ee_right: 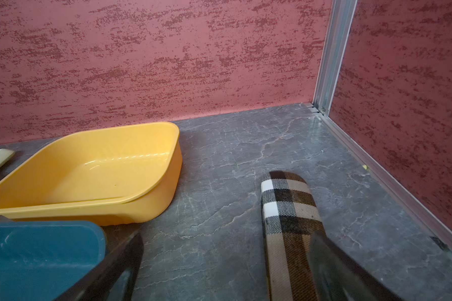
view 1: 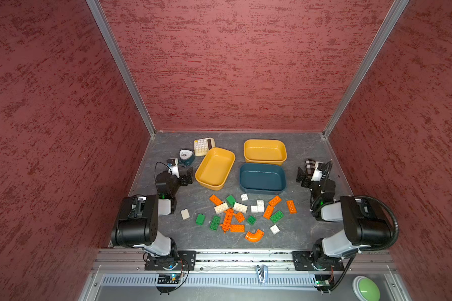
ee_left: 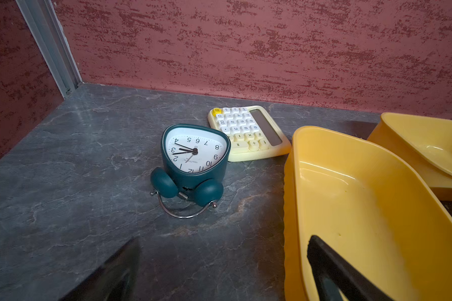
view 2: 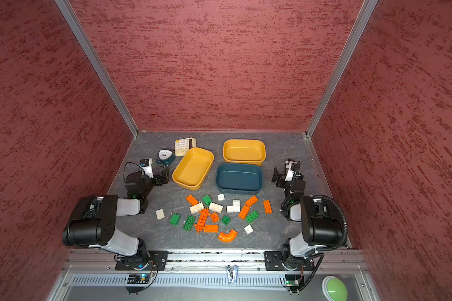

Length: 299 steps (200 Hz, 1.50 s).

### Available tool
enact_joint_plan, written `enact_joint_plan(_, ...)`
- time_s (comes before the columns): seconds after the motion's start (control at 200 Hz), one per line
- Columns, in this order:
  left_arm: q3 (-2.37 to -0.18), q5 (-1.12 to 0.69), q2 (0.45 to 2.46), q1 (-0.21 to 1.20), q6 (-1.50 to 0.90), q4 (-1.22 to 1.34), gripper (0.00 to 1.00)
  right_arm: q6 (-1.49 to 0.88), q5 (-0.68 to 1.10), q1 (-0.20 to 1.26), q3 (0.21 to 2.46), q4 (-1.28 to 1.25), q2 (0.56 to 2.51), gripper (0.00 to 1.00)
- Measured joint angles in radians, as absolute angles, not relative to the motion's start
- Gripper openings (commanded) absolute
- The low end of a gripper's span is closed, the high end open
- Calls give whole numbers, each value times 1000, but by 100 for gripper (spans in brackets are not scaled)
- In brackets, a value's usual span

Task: Sort the legos into containers by color
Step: Pick up the lego from the bottom-left of the table.

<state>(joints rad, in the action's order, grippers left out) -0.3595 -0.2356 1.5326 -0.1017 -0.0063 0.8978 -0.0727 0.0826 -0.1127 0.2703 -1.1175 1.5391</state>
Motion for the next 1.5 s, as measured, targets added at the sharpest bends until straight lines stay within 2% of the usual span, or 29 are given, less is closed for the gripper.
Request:
enact_joint_plan(1.057,-360,-220,1518,-94,-7,878,99,-70,83,-112,270,-1093,1514,99)
enact_joint_plan(1.298,-515,-134,1278,-47,-19,513,99,-67,98,-112,322,-910,1270,99)
enact_joint_plan(1.498,-697,-98,1150,-28,-126,137,99,-88,190,-112,431,-709,1147,99)
